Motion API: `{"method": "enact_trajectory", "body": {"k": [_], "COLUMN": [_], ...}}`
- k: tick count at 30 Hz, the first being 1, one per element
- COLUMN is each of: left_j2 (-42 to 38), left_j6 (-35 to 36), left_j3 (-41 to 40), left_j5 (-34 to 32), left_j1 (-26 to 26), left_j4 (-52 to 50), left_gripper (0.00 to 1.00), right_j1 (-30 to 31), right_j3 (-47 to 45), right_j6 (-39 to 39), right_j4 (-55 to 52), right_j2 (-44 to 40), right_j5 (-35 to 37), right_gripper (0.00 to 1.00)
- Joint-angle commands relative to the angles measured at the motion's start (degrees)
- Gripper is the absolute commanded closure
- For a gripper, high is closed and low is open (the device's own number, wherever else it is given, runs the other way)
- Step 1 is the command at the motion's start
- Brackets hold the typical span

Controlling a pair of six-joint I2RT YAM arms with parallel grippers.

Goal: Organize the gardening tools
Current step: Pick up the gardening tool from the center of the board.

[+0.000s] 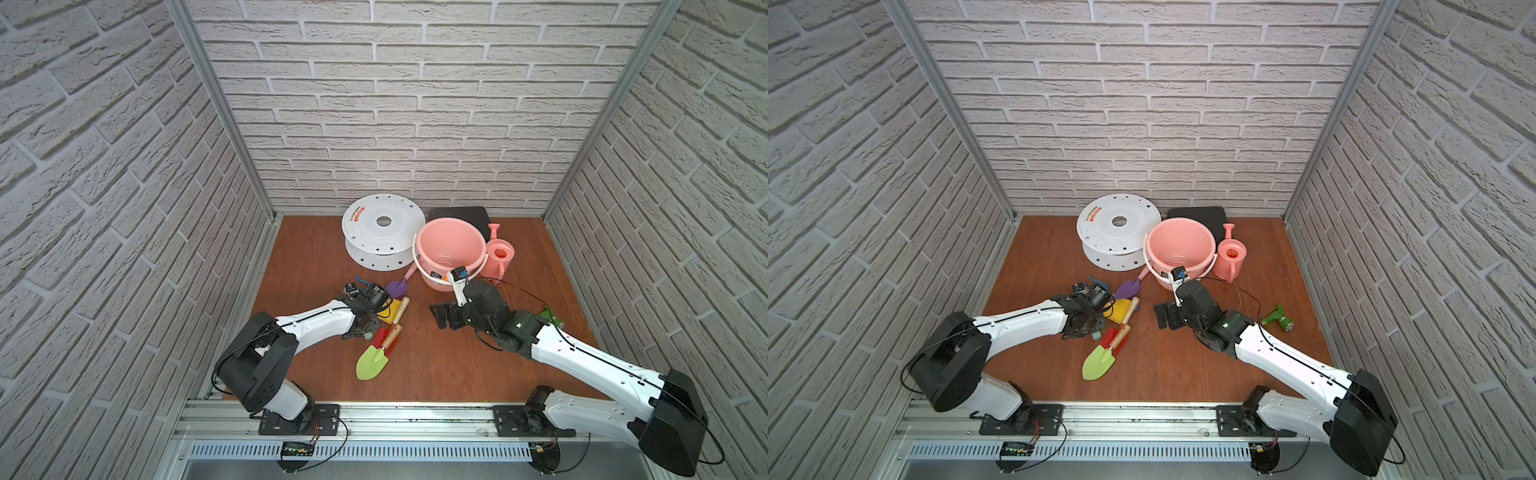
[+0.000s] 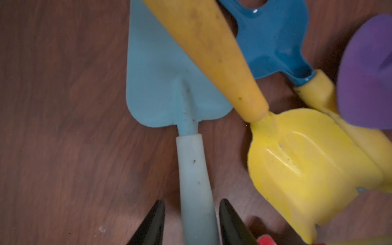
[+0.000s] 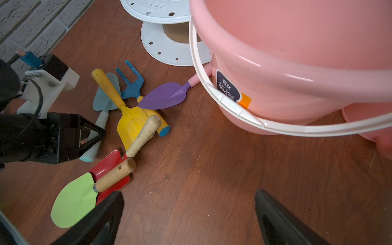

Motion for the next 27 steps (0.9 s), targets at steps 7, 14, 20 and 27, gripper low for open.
{"method": "enact_trajectory", "body": {"k": [7, 14, 20, 27], "left_j2": [-1.1, -6.6, -12.5, -23.6], "left_j6": [-3.2, 1.2, 8.2, 19.7], "left_j3": [-4.0, -5.6, -4.0, -4.5], "left_j5": [-3.5, -10.7, -15.6, -16.0], "left_j1": [0.0, 5.4, 10.9, 10.1], "left_j4": [2.0, -0.5, -2.8, 5.9], "left_gripper": [0.78, 0.93, 0.95, 0.99], "right_j1": [0.4, 0.4, 0.4, 0.4], "right_j3": [0.2, 0.0, -0.2, -2.7], "right_j6": [-0.6, -0.6, -0.6, -0.8], "right_j4": [2.0, 2.5, 2.4, 5.4], "right_j2": [-0.4, -0.1, -0.6, -4.5], "right_j5": [1.0, 0.8, 1.3, 2.5], "right_gripper": [0.0, 0.0, 0.0, 0.0]}}
